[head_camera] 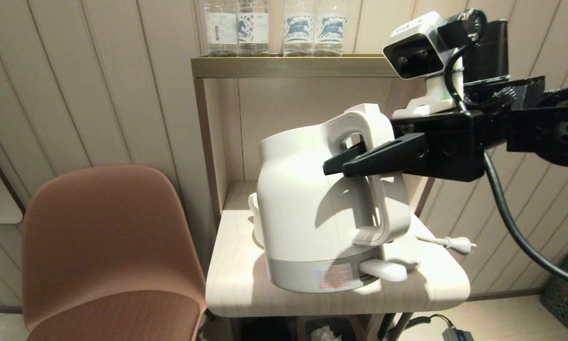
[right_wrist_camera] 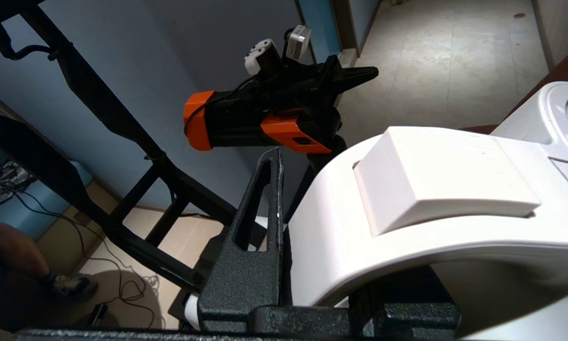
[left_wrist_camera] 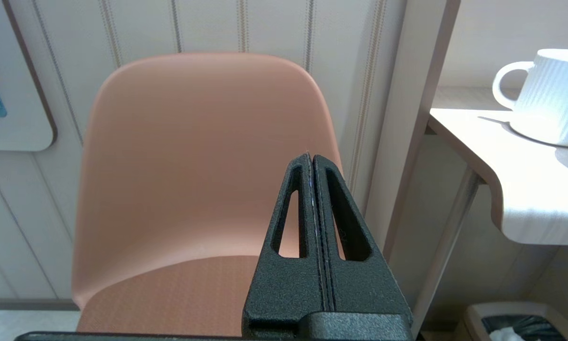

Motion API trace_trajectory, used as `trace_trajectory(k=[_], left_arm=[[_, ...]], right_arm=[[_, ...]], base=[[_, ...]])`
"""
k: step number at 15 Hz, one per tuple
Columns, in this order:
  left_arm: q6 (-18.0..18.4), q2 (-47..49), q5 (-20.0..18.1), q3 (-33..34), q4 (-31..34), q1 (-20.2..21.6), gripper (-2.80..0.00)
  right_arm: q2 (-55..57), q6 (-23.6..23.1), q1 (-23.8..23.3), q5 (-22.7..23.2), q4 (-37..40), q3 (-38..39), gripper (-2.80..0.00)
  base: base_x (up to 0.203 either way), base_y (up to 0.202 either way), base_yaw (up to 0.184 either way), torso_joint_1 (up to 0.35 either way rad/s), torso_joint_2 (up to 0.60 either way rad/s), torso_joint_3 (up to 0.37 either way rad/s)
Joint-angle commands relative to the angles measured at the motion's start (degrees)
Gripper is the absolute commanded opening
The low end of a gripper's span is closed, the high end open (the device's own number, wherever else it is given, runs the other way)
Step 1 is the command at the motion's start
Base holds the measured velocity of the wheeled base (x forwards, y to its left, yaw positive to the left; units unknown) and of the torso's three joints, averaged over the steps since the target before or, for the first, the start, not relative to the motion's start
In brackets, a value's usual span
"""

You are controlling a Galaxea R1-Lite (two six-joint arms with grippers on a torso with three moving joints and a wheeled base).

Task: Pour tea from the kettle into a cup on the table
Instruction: Pour water into the cup

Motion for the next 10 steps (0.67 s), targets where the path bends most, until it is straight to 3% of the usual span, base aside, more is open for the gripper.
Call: trace_trajectory(k=[1,10], left_arm=[[0.00,-0.02,0.09,0.00,-0.08,0.00,-2.80],[-0.09,-0.02,0.00,0.00,-0.08,0.00,-2.80]], right_arm=[[0.43,-0.01,0.00,2.74,0.13,-0.35,-2.80],[0.08,0.07,0.18,2.74,2.04,-0.88,-2.80]], base=[[0.000,0.000,0.000,0.000,0.00,0.000],[0.000,0.000,0.000,0.000,0.00,0.000]])
